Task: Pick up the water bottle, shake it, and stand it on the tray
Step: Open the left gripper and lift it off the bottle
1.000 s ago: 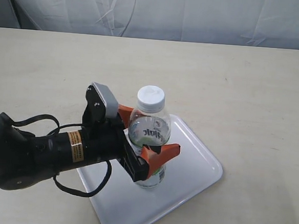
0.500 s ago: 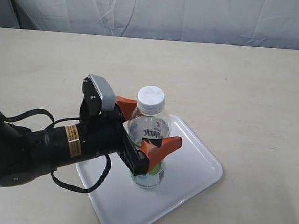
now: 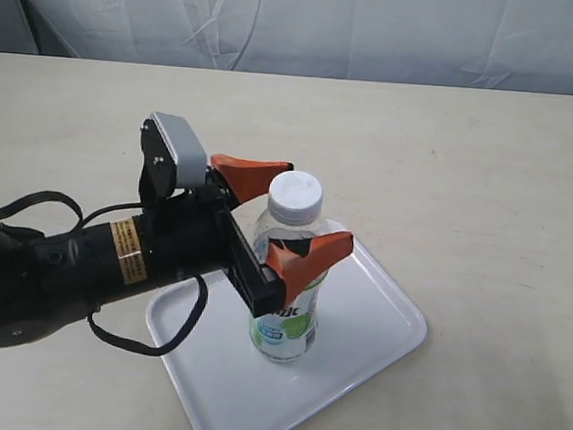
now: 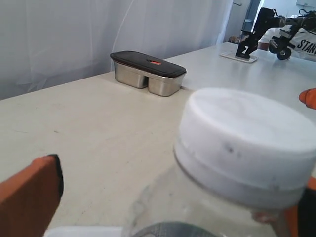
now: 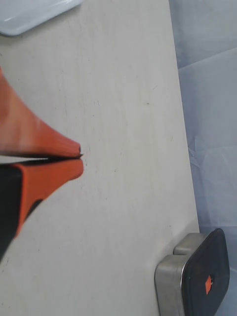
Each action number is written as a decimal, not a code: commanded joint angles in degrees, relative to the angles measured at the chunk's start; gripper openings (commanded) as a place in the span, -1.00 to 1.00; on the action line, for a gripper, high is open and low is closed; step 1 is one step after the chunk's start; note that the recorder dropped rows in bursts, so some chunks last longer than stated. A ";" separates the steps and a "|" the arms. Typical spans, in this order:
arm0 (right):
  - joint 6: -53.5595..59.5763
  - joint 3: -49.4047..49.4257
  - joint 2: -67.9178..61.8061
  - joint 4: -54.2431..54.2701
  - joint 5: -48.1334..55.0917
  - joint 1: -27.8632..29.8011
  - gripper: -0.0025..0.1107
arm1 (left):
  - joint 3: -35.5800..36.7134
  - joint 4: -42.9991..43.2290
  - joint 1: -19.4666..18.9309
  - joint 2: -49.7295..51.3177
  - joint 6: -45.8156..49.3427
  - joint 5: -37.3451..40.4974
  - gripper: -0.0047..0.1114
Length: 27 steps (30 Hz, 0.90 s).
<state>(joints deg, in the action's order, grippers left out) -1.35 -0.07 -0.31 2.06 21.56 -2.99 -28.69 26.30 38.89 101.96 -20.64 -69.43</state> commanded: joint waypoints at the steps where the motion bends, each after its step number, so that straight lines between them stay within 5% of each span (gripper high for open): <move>1: 0.05 0.07 0.31 0.11 -0.64 0.23 -0.91 | -0.09 -0.95 -0.06 -2.77 0.18 -0.53 0.90; 14: 0.05 0.07 0.31 -0.03 -0.64 0.23 -0.91 | -0.45 -0.64 -0.06 -11.69 1.66 -0.45 0.90; 19: 0.05 0.07 0.31 -0.03 -0.76 0.23 -0.91 | -0.45 -1.00 -0.06 -16.77 1.76 7.95 0.84; 22: 0.05 0.07 0.31 -0.03 -0.76 0.23 -0.91 | -0.45 -1.43 -0.06 -21.55 3.70 16.55 0.60; 27: 0.05 0.07 0.31 -0.03 -0.76 0.23 -0.91 | -0.45 -0.54 -0.06 -30.81 4.39 29.78 -0.27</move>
<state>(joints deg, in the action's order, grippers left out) -1.35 -0.07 -0.31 2.06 21.56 -2.99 -28.86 25.53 38.89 75.86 -16.65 -46.96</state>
